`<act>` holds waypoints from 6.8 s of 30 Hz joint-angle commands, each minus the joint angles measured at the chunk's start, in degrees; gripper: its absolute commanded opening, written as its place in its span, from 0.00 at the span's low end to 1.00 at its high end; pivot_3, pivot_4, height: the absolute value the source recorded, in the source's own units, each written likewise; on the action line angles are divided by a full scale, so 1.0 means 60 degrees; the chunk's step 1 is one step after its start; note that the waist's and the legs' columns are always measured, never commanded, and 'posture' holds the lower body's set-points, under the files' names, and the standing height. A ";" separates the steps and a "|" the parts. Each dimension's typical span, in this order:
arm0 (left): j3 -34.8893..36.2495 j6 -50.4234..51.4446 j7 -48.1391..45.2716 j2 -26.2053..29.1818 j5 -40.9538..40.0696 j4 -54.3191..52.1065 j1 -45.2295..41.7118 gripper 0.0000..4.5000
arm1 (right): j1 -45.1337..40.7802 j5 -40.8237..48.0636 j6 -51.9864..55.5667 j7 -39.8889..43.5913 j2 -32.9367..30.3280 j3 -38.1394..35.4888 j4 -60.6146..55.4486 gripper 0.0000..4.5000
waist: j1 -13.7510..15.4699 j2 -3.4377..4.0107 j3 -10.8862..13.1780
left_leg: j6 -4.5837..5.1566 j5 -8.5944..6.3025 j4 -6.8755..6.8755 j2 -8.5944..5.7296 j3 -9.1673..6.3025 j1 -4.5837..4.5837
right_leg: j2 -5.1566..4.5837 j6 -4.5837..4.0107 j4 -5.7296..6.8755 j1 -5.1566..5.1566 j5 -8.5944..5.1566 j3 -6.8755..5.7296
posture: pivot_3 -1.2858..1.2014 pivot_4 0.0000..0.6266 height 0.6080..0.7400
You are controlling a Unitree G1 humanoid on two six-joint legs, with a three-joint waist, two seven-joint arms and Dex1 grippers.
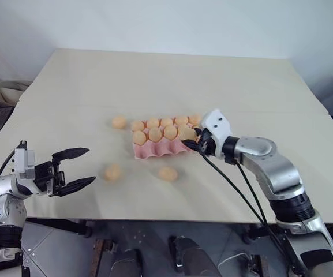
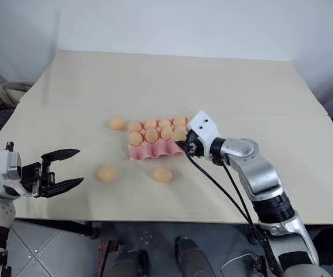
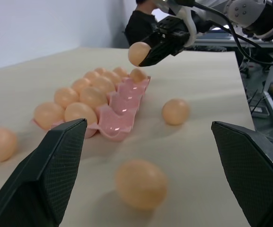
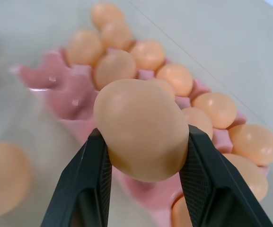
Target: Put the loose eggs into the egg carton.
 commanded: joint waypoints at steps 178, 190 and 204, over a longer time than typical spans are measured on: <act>0.0790 -0.0313 0.1134 -0.0552 0.0709 -0.0948 0.0109 1.00 | 0.0258 0.1351 -0.2009 0.2409 -0.0141 -0.1180 -0.0589 0.99 | 0.0246 0.0000 -0.0001 | 0.0008 -0.0044 0.0017 0.0021 0.0023 -0.0009 | -0.0033 -0.0015 0.0013 -0.0010 -0.0018 -0.0066 | 0.52 0.24 1.00; 0.1873 -0.0183 0.3494 -0.0748 0.0780 -0.2845 0.2049 1.00 | 0.2373 0.3262 -0.3181 0.5241 -0.2536 -0.3699 -0.0546 0.99 | 0.0226 0.0005 0.0002 | 0.0009 -0.0045 0.0018 0.0024 0.0020 0.0025 | -0.0033 -0.0012 0.0008 0.0026 -0.0019 -0.0069 | 0.52 0.24 1.00; 0.3040 0.1643 0.9480 -0.3408 0.1076 -0.8195 0.6018 1.00 | 0.4050 0.3562 -0.3571 0.6538 -0.3958 -0.4832 0.0749 0.99 | 0.0226 0.0009 0.0003 | 0.0016 -0.0044 0.0032 0.0020 0.0023 0.0040 | -0.0019 -0.0001 -0.0003 0.0047 -0.0017 -0.0049 | 0.52 0.24 1.00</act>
